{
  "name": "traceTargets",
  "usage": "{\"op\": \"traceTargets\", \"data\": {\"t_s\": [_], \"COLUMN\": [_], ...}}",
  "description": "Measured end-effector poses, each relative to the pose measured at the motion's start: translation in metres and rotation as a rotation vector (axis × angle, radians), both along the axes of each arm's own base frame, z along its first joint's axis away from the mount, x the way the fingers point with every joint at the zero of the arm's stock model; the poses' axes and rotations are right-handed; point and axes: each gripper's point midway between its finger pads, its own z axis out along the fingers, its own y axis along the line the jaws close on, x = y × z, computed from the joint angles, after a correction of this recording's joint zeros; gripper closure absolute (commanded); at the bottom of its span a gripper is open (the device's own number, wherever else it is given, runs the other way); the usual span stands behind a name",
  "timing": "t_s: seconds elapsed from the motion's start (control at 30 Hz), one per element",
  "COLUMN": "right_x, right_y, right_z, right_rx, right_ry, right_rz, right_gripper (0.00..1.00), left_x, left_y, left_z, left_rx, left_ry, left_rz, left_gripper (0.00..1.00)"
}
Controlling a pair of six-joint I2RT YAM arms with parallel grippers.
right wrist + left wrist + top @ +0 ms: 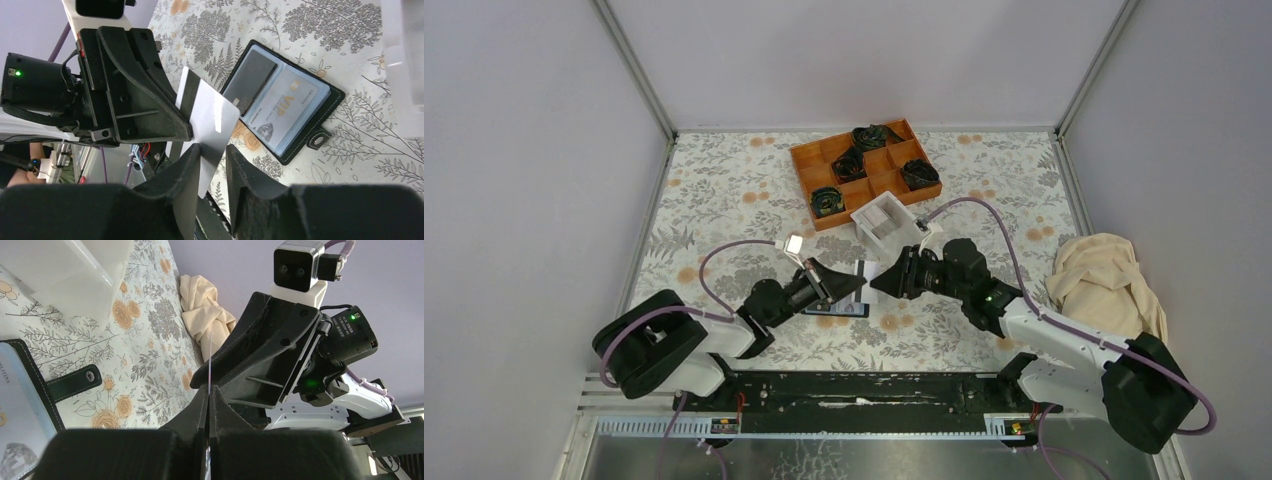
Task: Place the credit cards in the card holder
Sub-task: Pick up the credit card from the storage box.
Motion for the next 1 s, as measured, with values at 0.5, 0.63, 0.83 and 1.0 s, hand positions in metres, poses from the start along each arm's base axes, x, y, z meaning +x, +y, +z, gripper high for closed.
{"op": "traceTargets", "data": {"t_s": [0.5, 0.63, 0.83, 1.0], "right_x": [-0.004, -0.006, -0.002, 0.005], "right_y": [0.007, 0.009, 0.006, 0.006], "right_z": [-0.008, -0.006, -0.014, -0.016], "right_rx": [0.095, 0.1, 0.032, -0.057], "right_ry": [0.057, 0.055, 0.06, 0.036], "right_rz": [0.003, 0.016, -0.009, -0.037], "right_gripper": [1.0, 1.0, 1.0, 1.0], "left_x": [0.003, 0.004, 0.01, 0.02], "left_y": [0.002, 0.009, 0.025, 0.044], "left_z": [-0.025, -0.022, -0.019, -0.02], "left_rx": [0.007, -0.015, 0.002, 0.084], "left_ry": [0.077, 0.077, 0.071, 0.064], "left_rz": [0.018, 0.037, 0.112, 0.228], "left_gripper": [0.57, 0.5, 0.45, 0.45]}}
